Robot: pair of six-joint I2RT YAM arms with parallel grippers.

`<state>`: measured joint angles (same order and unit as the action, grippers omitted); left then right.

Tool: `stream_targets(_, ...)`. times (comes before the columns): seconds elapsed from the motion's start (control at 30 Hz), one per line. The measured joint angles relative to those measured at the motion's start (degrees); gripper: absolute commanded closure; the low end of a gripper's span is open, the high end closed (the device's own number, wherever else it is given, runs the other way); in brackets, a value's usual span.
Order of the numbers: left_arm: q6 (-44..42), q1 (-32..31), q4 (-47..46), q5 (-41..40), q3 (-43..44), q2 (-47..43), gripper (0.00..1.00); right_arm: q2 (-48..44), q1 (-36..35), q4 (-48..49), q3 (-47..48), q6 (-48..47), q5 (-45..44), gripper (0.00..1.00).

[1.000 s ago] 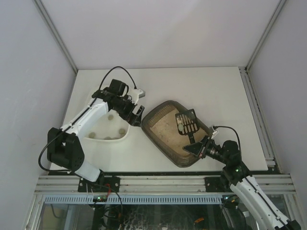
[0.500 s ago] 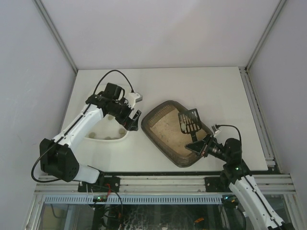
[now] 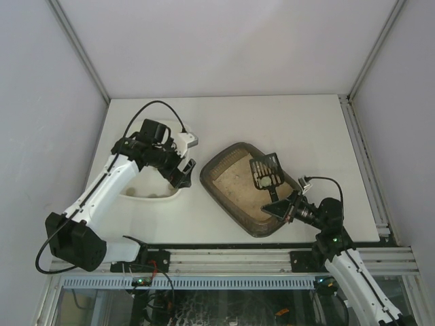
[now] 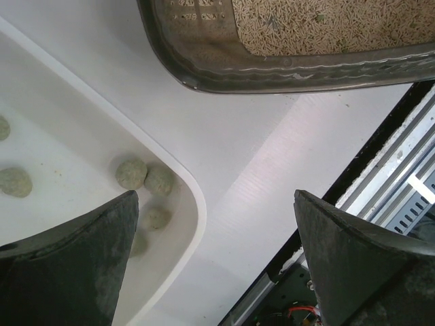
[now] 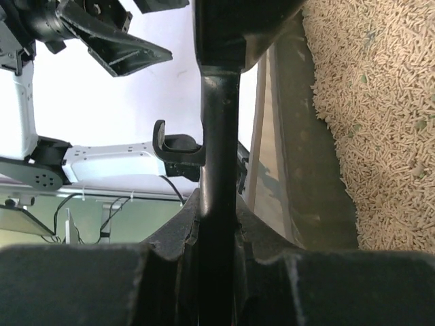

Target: Clean the litter box

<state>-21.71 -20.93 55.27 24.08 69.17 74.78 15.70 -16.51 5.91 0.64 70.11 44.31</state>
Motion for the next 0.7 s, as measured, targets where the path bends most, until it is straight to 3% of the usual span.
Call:
stream_targets(0.2, -0.07, 0.0, 1.11, 0.02, 0.07, -0.11, 0.0, 3.63, -3.21, 1.66, 0.02, 0.42, 0.04, 1.0)
stream_targets(0.33, 0.15, 0.0, 1.29, -0.37, 0.07, -0.07, 0.0, 3.32, 2.99, 6.36, 0.0, 4.52, 1.09, 1.0)
stream_targets(0.53, 0.72, 0.0, 1.68, -2.16, 0.13, -0.07, 0.0, 3.72, 5.6, 10.29, 0.0, 10.25, 5.22, 1.0)
stream_targets(0.7, 1.55, 0.02, 1.88, -2.56, 0.13, -0.09, 0.0, 4.04, 4.44, 2.56, 0.5, 5.03, 7.08, 1.0)
